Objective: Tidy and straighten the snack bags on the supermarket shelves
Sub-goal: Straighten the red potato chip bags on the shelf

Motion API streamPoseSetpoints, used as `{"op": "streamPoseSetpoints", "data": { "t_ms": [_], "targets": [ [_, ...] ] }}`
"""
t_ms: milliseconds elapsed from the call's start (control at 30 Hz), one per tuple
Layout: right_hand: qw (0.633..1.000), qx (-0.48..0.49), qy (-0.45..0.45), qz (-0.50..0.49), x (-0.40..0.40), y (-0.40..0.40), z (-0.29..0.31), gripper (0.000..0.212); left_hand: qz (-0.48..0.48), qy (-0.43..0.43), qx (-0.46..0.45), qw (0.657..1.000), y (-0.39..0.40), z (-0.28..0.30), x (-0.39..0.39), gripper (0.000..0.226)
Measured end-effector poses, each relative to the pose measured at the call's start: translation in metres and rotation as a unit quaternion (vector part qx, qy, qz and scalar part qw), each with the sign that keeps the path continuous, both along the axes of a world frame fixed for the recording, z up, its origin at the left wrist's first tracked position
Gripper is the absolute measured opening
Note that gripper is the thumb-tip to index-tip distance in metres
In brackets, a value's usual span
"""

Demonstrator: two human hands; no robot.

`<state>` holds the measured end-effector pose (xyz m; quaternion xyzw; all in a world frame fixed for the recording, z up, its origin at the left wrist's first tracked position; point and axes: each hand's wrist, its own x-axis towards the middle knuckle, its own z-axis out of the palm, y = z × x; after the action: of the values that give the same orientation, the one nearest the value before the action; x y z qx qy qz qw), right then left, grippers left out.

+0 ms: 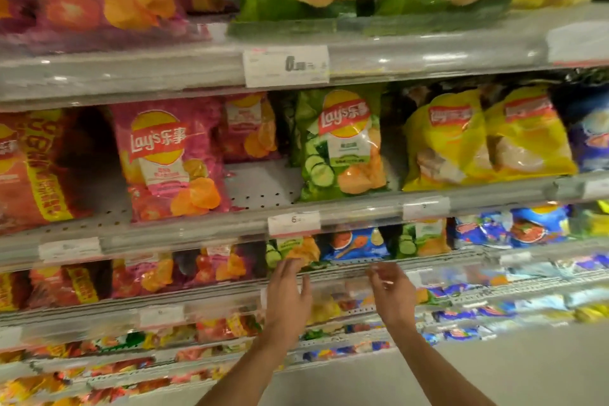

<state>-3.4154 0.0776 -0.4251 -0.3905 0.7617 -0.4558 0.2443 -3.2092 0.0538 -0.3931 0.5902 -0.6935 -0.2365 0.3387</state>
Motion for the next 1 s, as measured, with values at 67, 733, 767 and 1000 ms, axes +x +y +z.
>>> {"op": "streamPoseSetpoints", "data": {
  "t_ms": [67, 733, 767, 1000],
  "targets": [
    [1.0, -0.014, 0.008, -0.018, -0.045, 0.0, 0.001, 0.021, 0.007, 0.012, 0.001, 1.0, -0.003, 0.006, -0.042, 0.031],
    [0.983, 0.1, -0.007, 0.151, -0.185, -0.093, 0.013, 0.09, 0.103, 0.245, 0.322, 0.909, -0.111, -0.019, -0.131, 0.025],
    [0.984, 0.1, -0.004, 0.146, -0.185, -0.093, 0.013, 0.088, 0.099, 0.216, 0.32, 0.917, -0.109, -0.018, -0.129, 0.021],
    [0.992, 0.011, 0.014, 0.122, -0.173, -0.077, 0.015, 0.076, 0.176, 0.218, 0.245, 0.928, -0.093, -0.013, -0.119, 0.022]
  ]
}}
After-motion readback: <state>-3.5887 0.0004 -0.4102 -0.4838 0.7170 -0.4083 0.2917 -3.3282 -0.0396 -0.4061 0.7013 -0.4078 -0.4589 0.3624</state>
